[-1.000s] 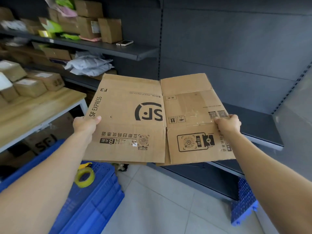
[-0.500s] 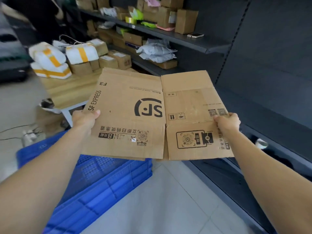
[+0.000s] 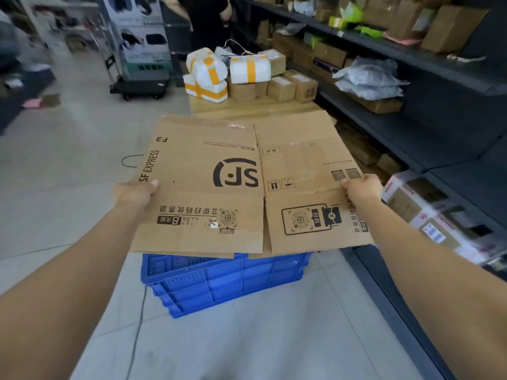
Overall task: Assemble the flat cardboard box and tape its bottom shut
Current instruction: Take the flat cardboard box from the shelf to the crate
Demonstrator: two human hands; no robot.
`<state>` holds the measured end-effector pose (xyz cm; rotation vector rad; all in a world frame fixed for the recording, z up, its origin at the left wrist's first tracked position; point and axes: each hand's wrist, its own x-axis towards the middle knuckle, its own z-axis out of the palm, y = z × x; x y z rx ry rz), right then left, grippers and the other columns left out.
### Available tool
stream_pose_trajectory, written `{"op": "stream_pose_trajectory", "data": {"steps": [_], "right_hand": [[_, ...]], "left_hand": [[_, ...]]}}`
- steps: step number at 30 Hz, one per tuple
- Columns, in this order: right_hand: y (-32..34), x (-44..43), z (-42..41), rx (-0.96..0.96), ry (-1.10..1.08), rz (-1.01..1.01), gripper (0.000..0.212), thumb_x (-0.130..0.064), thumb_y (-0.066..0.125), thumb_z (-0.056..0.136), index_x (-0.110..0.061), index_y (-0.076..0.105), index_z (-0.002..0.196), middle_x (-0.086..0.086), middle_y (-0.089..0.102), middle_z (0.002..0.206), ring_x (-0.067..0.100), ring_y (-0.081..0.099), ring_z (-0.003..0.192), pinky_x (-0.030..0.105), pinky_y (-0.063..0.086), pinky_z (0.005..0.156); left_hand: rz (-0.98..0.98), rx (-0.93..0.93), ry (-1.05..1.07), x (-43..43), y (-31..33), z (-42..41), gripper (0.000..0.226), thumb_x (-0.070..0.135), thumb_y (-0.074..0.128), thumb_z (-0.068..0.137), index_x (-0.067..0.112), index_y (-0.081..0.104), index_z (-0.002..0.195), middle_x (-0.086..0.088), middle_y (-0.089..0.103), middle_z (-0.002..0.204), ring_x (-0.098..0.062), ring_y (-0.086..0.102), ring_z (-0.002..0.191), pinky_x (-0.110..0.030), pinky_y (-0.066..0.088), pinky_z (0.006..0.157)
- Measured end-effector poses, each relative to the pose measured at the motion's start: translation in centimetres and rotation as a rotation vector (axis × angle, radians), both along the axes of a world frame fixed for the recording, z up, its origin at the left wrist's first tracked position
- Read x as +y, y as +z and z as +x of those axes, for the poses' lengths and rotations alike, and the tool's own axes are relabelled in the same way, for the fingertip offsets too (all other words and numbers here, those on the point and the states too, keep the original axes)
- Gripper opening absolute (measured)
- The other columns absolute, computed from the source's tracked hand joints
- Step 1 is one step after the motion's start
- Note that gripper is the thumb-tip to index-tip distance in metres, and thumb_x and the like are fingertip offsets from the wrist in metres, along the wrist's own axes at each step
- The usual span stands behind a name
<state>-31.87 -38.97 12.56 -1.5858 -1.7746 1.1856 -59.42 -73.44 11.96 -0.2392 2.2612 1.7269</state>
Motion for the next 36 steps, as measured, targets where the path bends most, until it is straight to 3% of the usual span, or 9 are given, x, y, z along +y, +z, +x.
{"op": "stream_pose_trajectory", "data": {"steps": [6, 11, 13, 17, 22, 31, 36], "right_hand": [[-2.5, -4.5, -8.1, -0.040, 0.063, 0.004, 0.053, -0.033, 0.069, 0.080, -0.011, 0.049, 0.124, 0.016, 0.055, 0.127, 0.036, 0.057, 0.111, 0.053, 0.043, 0.100], [-5.9, -6.3, -11.6, -0.086, 0.081, -0.017, 0.033, -0.031, 0.069, 0.080, -0.014, 0.053, 0.102, 0.015, 0.064, 0.109, 0.032, 0.063, 0.093, 0.048, 0.054, 0.086], [-7.1, -6.1, -13.1, -0.112, 0.099, -0.070, 0.040, -0.031, 0.069, 0.080, -0.008, 0.054, 0.110, 0.017, 0.063, 0.113, 0.035, 0.062, 0.099, 0.051, 0.051, 0.091], [-8.7, -4.8, -16.5, -0.181, 0.163, -0.111, 0.049, -0.034, 0.068, 0.080, -0.009, 0.054, 0.120, 0.018, 0.060, 0.121, 0.038, 0.058, 0.108, 0.052, 0.045, 0.098], [-11.1, -2.3, -20.8, -0.192, 0.249, -0.152, 0.053, -0.033, 0.066, 0.080, -0.009, 0.050, 0.125, 0.019, 0.054, 0.130, 0.039, 0.055, 0.115, 0.052, 0.040, 0.103], [-15.4, -0.9, -25.7, -0.307, 0.265, -0.127, 0.049, -0.030, 0.066, 0.078, -0.008, 0.053, 0.120, 0.019, 0.056, 0.124, 0.037, 0.058, 0.107, 0.051, 0.046, 0.097], [-18.6, -0.9, -27.6, -0.348, 0.224, -0.132, 0.052, -0.030, 0.064, 0.079, -0.007, 0.053, 0.124, 0.019, 0.055, 0.126, 0.036, 0.060, 0.106, 0.050, 0.049, 0.094]], "left_hand": [[-0.052, -0.040, 0.091, -6.5, -2.1, -5.5, 0.047, 0.024, 0.074, 0.078, 0.004, 0.059, 0.118, -0.014, 0.065, 0.116, -0.025, 0.063, 0.089, -0.035, 0.050, 0.075], [-0.178, -0.080, 0.127, -8.6, -3.9, -8.4, 0.056, 0.029, 0.076, 0.077, 0.001, 0.054, 0.121, -0.015, 0.063, 0.120, -0.031, 0.063, 0.103, -0.039, 0.051, 0.085], [-0.200, -0.089, 0.153, -8.7, -4.8, -9.3, 0.054, 0.028, 0.076, 0.077, 0.001, 0.054, 0.119, -0.015, 0.063, 0.119, -0.031, 0.063, 0.101, -0.035, 0.048, 0.078], [-0.219, -0.137, 0.213, -8.4, -6.9, -10.5, 0.057, 0.027, 0.075, 0.078, 0.001, 0.050, 0.122, -0.016, 0.061, 0.121, -0.033, 0.061, 0.103, -0.037, 0.048, 0.077], [-0.203, -0.161, 0.270, -7.7, -10.1, -12.0, 0.046, 0.026, 0.075, 0.078, 0.003, 0.057, 0.114, -0.014, 0.065, 0.112, -0.026, 0.059, 0.081, -0.034, 0.048, 0.068], [-0.317, -0.241, 0.267, -6.9, -15.7, -15.6, 0.057, 0.034, 0.075, 0.075, -0.001, 0.056, 0.116, -0.017, 0.066, 0.109, -0.033, 0.065, 0.089, -0.040, 0.054, 0.078], [-0.289, -0.247, 0.233, -5.9, -19.1, -18.8, 0.038, 0.031, 0.074, 0.077, 0.007, 0.059, 0.103, -0.010, 0.064, 0.091, -0.026, 0.061, 0.068, -0.031, 0.047, 0.056]]}}
